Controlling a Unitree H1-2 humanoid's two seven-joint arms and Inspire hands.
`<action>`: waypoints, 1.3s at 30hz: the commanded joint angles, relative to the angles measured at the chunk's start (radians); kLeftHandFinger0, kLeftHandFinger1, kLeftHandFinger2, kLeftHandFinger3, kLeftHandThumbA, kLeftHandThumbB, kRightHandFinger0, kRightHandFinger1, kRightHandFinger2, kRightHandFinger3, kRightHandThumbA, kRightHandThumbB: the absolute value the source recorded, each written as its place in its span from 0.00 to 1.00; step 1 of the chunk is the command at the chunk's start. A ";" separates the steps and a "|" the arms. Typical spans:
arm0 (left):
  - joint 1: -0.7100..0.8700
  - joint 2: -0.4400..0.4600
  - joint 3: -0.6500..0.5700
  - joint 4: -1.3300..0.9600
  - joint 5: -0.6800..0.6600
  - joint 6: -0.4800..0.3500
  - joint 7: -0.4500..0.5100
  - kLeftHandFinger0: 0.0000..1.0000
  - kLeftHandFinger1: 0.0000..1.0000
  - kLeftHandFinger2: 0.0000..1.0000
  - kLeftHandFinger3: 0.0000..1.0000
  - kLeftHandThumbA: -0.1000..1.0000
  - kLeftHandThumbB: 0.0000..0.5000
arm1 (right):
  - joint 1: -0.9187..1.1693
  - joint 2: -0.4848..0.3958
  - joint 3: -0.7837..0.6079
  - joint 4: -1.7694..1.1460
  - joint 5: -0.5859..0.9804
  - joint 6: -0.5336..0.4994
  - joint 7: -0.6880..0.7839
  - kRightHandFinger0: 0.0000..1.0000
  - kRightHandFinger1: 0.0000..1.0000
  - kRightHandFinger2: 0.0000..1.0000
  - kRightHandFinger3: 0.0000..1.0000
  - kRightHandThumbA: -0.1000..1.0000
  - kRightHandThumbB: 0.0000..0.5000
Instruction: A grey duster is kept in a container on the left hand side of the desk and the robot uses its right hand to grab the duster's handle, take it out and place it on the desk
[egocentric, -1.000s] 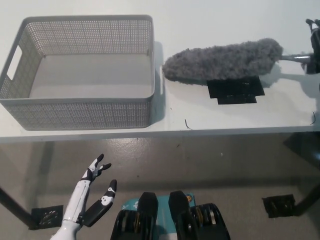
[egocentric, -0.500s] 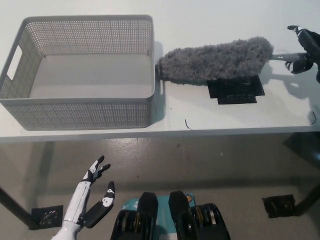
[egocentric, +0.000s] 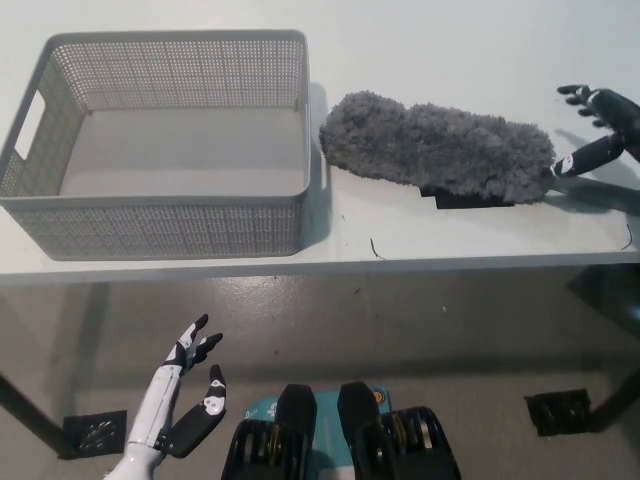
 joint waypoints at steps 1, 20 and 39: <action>-0.027 0.020 0.018 -0.034 -0.031 -0.031 0.002 0.96 0.90 0.86 1.00 0.27 0.24 | -0.276 -0.169 -0.668 -0.566 1.370 0.212 0.130 1.00 1.00 1.00 1.00 1.00 1.00; -0.012 0.023 0.018 -0.006 -0.048 -0.037 -0.007 1.00 0.95 0.87 1.00 0.46 0.14 | 0.256 -0.079 -0.514 -1.742 0.877 -0.374 -0.450 1.00 1.00 1.00 1.00 1.00 0.87; -0.036 0.012 0.005 0.016 -0.039 -0.069 -0.002 1.00 1.00 1.00 1.00 0.74 0.11 | 0.828 0.703 0.073 -1.589 -0.045 -0.645 -0.238 1.00 1.00 1.00 1.00 1.00 0.85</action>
